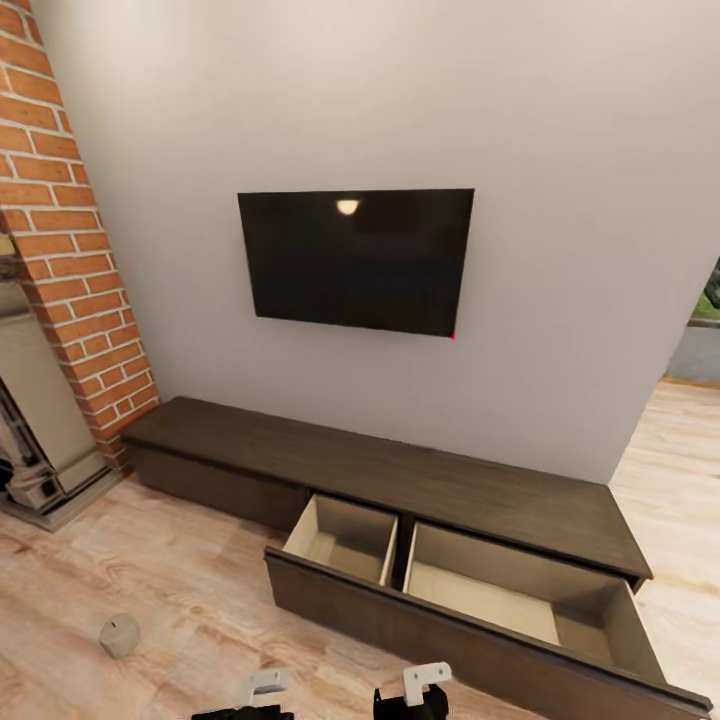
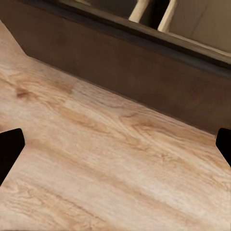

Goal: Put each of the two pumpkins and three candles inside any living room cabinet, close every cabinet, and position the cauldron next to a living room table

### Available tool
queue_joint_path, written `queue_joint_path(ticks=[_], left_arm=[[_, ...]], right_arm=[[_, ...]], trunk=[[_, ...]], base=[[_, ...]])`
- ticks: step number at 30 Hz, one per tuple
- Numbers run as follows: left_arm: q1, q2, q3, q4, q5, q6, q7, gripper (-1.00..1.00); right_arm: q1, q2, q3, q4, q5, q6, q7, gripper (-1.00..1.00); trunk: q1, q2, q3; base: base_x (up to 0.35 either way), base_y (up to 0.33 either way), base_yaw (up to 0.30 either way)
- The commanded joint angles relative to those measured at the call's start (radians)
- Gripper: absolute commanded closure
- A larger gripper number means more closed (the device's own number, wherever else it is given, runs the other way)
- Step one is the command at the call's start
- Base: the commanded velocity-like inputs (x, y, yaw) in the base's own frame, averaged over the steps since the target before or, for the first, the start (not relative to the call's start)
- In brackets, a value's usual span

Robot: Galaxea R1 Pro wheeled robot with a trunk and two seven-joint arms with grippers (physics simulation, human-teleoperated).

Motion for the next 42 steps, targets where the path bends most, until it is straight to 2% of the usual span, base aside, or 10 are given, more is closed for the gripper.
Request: queue_joint_path(ticks=[1, 10, 16, 19, 42], left_arm=[[-0.001, 0.0, -0.008, -0.001, 0.01, 0.005, -0.002, -1.0], [-0.001, 0.0, -0.008, -0.001, 0.01, 0.005, -0.002, -1.0], [-0.001, -0.001, -0.008, -0.001, 0.01, 0.006, -0.002, -1.0], [-0.001, -0.001, -0.008, -0.001, 0.01, 0.006, -0.002, -1.0], [-0.001, -0.003, -0.008, -0.001, 0.01, 0.007, -0.003, -1.0]], right_arm=[[-0.001, 0.0, 0.009, -0.001, -0.01, -0.004, -0.005, -1.0], [-0.001, 0.001, 0.008, 0.0, -0.017, -0.005, -0.005, -1.0], [-0.001, 0.003, 0.009, 0.0, -0.092, -0.007, -0.004, -1.0], [-0.001, 0.006, 0.009, 0.0, -0.114, -0.008, -0.003, -1.0], [-0.001, 0.009, 0.009, 0.002, -0.123, -0.009, -0.003, -1.0]], trunk=[[0.0, -0.001, -0.001], [0.0, -0.001, -0.004], [0.0, -0.001, -0.008], [0.0, -0.001, -0.009], [0.0, -0.001, -0.018]], base=[[0.0, 0.0, 0.291], [0.0, 0.0, 0.29], [0.0, 0.0, 0.287], [0.0, 0.0, 0.286], [0.0, 0.0, 0.287]])
